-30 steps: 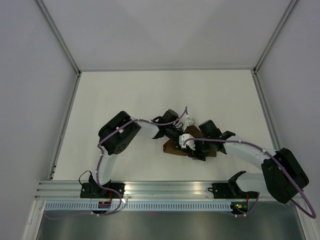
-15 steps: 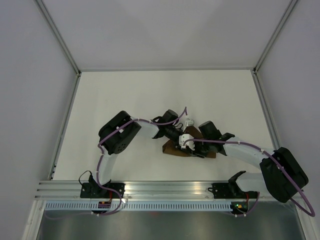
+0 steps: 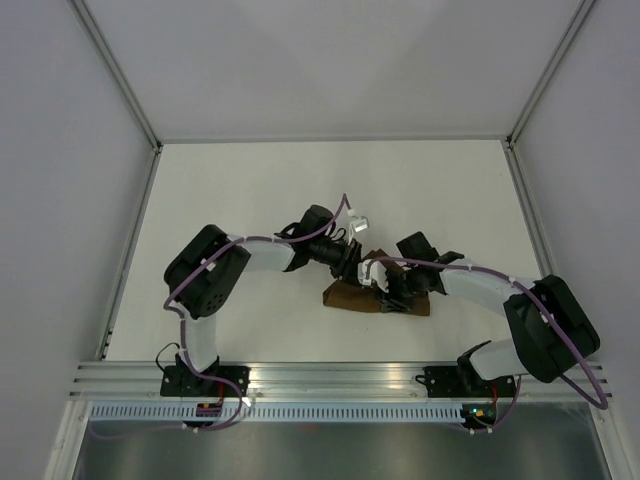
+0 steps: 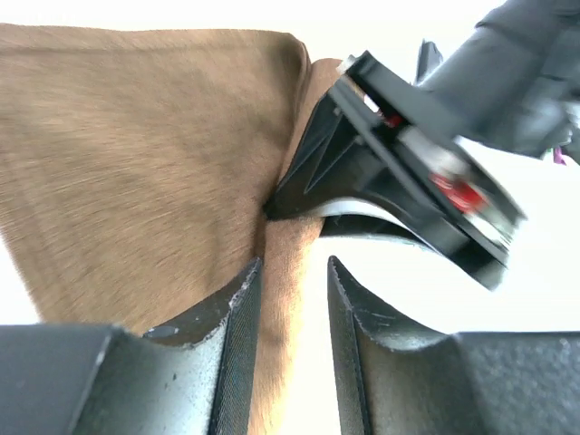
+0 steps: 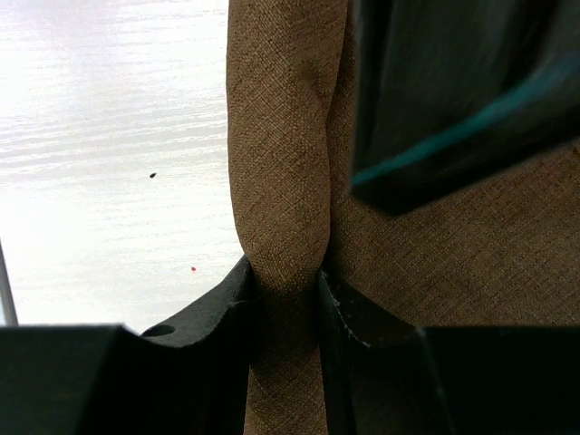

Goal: Fold the napkin, place the utensils inside, and roll it up
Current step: Roll the napkin with the utensil

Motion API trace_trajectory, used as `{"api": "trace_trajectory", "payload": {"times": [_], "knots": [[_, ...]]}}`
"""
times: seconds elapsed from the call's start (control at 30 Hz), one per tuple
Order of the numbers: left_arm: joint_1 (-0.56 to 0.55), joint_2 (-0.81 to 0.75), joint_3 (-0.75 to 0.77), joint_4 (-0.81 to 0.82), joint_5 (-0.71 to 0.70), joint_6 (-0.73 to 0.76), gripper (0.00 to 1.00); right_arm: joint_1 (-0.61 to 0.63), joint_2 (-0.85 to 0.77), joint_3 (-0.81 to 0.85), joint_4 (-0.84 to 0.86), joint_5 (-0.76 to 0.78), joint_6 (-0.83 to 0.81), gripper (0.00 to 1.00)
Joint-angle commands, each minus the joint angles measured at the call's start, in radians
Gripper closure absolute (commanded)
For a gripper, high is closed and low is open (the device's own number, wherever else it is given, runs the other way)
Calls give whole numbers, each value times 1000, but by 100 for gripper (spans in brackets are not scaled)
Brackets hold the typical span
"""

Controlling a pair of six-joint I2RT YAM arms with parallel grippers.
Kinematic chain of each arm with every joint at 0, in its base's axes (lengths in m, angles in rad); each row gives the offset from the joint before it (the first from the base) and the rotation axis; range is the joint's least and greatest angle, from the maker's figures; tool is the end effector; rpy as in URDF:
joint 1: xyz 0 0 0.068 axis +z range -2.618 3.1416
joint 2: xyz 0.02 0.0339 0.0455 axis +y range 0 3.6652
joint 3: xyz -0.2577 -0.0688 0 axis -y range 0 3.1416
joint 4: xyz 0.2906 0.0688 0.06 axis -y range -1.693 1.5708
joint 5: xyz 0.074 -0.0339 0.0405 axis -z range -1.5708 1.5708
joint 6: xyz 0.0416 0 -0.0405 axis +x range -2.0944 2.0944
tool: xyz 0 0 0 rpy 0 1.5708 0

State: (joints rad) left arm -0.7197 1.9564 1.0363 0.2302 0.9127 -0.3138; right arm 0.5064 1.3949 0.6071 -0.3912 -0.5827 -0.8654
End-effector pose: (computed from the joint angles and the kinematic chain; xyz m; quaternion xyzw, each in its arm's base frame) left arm 0.2922 -0.2999 0.0941 0.3477 0.7575 -0.5357 0.1358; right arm 0.2197 0.1480 0.1031 -0.6383 0.6916 0.2439 0.2338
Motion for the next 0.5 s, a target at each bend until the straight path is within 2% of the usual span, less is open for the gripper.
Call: {"api": "trace_trajectory", "payload": {"times": [0.0,0.13,0.17,0.2,0.27,0.4,0.47], "knots": [[35,-135,-76,105,-79,-39,61,-35,88,28,-158,-32,-67,98],[48,-304,-247,336,-288,-36,65,-83,205,129,-254,-94,-124,99],[46,-377,-336,395,-331,-39,66,-107,229,150,-279,-115,-136,99],[45,-420,-376,434,-427,-34,66,-118,254,170,-331,-126,-165,99],[26,-523,-476,518,-497,20,65,-150,335,241,-380,-141,-193,99],[-110,-608,-529,474,-731,241,60,-192,496,351,-518,-178,-251,99],[-194,-605,-524,434,-787,358,57,-204,545,411,-564,-186,-268,99]]}}
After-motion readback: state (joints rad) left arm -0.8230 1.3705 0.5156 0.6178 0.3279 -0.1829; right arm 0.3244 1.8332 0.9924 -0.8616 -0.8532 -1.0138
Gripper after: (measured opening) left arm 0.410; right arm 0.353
